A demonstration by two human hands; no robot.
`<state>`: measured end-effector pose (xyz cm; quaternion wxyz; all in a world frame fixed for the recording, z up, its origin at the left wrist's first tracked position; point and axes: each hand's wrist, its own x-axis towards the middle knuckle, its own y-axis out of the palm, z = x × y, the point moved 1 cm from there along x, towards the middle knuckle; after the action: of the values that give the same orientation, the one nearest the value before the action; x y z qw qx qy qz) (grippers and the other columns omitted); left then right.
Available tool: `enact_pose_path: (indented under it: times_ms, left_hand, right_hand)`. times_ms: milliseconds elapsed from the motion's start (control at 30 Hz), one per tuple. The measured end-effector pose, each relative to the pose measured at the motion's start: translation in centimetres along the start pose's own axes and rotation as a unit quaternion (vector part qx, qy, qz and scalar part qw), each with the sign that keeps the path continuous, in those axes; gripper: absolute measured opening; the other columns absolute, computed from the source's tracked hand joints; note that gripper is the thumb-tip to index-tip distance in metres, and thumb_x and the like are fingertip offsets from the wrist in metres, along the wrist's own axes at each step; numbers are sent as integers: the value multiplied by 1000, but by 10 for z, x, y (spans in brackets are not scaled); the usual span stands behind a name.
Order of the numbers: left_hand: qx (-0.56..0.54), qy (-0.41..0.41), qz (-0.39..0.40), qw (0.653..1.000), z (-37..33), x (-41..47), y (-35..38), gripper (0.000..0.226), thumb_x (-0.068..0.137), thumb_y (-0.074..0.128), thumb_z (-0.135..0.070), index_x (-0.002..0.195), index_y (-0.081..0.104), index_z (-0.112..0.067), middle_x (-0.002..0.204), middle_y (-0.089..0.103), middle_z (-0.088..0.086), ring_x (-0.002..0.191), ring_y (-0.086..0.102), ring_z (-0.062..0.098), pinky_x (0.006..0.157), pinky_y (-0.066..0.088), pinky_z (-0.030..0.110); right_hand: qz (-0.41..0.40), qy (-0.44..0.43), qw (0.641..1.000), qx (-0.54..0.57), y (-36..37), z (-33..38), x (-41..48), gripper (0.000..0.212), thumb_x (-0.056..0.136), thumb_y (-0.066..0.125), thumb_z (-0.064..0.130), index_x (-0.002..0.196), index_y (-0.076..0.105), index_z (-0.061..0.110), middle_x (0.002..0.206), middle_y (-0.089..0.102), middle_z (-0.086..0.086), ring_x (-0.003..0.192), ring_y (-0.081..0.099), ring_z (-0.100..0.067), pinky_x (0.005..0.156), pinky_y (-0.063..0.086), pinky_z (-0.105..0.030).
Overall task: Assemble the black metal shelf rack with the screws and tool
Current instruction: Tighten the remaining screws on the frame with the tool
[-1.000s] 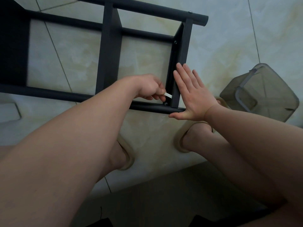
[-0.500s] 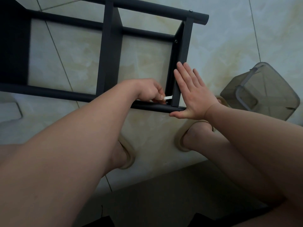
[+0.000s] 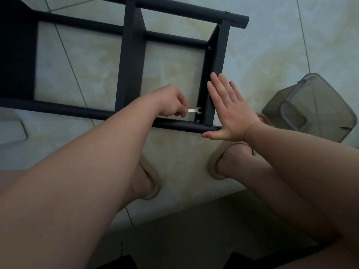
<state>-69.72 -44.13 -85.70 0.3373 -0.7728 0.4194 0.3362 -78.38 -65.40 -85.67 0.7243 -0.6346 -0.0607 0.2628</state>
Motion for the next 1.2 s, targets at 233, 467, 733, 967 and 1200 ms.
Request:
enact_pose_path:
  times_ms: [233,467,733,967,1200]
  left_hand:
    - [-17,19,-22,999,-9,6,2,15,85,72,-14,80,72,-28,93,73,0,89,63,15,77,49,27]
    - [-235,-34,9,971,-16,5,12,8,92,66,-16,92,70,-23,96,72,-2,94,65,12,78,51,28]
    - [-365,-75,-23,928,-24,8,24,8,94,66,-23,100,69,-19,85,74,-5,84,67,9,75,50,27]
    - [-367,-73,-27,927,-28,9,24,18,96,64,-26,111,67,-15,88,73,-4,86,68,11,75,49,28]
    - [-295,-56,-75,951,-28,10,22,6,97,63,-26,93,64,-23,80,70,-3,71,65,9,73,48,28]
  right_hand:
    - [0,-3,1000,-1,1,-1,0,124,81,30,91,160,7,-2,169,-1,-19,157,-5,-36,127,6,-55]
    - [-1,-3,1000,-2,1,-1,1,124,82,27,92,160,6,-2,169,-2,-20,157,-5,-36,126,7,-55]
    - [-1,-2,1000,6,0,-1,1,124,81,33,90,160,9,-3,169,1,-22,156,-3,-38,126,8,-56]
    - [2,0,1000,8,0,0,1,125,80,36,89,160,9,-3,169,1,-21,156,-3,-38,126,7,-55]
    - [-3,0,1000,9,-2,0,1,124,80,36,88,159,11,-4,168,3,-22,156,-1,-39,126,10,-57]
